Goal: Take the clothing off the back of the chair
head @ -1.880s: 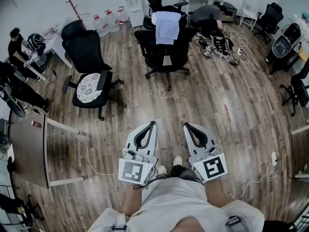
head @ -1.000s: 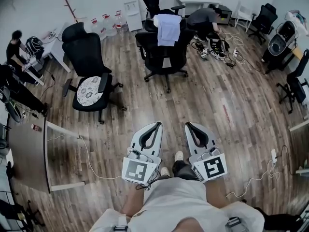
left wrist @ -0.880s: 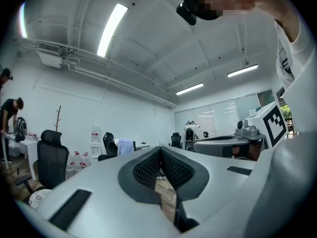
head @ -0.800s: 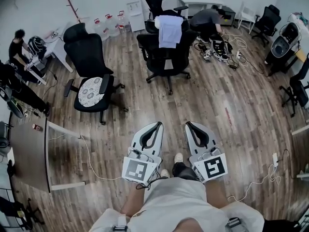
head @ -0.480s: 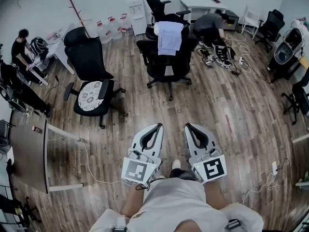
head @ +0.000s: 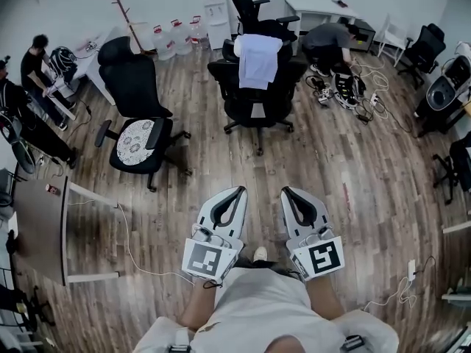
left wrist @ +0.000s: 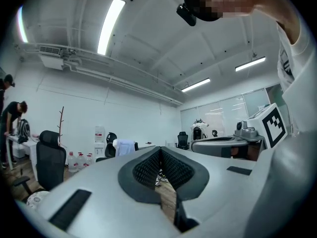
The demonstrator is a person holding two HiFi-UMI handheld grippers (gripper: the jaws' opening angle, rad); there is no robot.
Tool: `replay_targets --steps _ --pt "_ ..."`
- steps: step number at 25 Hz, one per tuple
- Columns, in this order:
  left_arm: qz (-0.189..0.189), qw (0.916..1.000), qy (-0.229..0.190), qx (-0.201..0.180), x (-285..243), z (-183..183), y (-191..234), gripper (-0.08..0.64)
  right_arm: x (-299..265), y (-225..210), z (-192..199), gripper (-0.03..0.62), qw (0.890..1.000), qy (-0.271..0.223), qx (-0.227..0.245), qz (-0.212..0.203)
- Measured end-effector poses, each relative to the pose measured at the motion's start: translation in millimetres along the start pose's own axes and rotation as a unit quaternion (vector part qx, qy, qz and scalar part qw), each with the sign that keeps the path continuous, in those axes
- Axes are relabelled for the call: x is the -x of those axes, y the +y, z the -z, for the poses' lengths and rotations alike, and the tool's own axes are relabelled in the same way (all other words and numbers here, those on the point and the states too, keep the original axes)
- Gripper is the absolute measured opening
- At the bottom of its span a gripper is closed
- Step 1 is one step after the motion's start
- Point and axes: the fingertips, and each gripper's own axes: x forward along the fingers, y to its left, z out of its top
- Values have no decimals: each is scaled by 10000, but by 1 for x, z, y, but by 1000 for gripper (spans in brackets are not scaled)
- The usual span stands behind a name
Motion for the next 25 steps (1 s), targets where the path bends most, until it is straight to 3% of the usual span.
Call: replay_targets --steps 10,25 --pt "-60 9999 17 -123 -37 4 16 15 -27 -29 6 20 10000 -12 -28 -61" --pt "135 9999 -32 -67 -108 11 85 15 -112 -69 18 20 9998 131 0 179"
